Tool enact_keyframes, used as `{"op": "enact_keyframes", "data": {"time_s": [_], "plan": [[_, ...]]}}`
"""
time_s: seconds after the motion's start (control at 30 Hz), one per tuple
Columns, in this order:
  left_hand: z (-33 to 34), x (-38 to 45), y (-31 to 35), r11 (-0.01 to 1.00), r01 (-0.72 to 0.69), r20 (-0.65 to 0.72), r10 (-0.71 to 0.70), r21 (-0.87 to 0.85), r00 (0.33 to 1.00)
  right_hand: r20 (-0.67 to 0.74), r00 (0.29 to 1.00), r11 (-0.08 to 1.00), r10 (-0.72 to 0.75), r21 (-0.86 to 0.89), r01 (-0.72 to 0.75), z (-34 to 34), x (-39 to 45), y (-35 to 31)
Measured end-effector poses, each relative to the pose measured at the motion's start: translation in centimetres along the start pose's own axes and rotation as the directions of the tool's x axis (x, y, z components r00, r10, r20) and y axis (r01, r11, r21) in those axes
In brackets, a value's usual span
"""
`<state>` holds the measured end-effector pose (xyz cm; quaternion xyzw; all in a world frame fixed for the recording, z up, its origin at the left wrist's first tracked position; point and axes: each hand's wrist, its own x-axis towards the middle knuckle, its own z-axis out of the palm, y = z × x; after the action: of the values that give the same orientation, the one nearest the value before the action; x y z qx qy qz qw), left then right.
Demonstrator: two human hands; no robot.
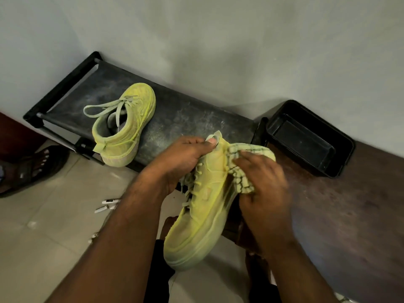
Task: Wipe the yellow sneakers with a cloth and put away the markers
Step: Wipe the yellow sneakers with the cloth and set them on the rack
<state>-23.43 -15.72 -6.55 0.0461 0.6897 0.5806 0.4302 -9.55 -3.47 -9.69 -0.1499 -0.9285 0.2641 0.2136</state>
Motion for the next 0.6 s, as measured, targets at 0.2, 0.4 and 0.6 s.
{"op": "enact_keyframes", "data": {"time_s": [0.2,0.4,0.6], "plan": [[-0.1,0.2,-0.2,0.999,0.004,-0.018,-0.005,-0.04,1.0,0.048,0.971,0.968,-0.235,0.101,0.229,0.5,-0.7,-1.8],[0.0,0.4,-0.2,0.999,-0.007,-0.052,0.006,-0.031,0.999,0.026,0.994,0.973,0.102,0.206,-0.105,0.3,-0.1,0.0],[-0.3,0.4,-0.2,0.998,0.022,-0.01,-0.023,-0.052,1.0,0.02,1.0,0.983,0.02,0.184,-0.023,1.3,-0.6,-0.5]]}}
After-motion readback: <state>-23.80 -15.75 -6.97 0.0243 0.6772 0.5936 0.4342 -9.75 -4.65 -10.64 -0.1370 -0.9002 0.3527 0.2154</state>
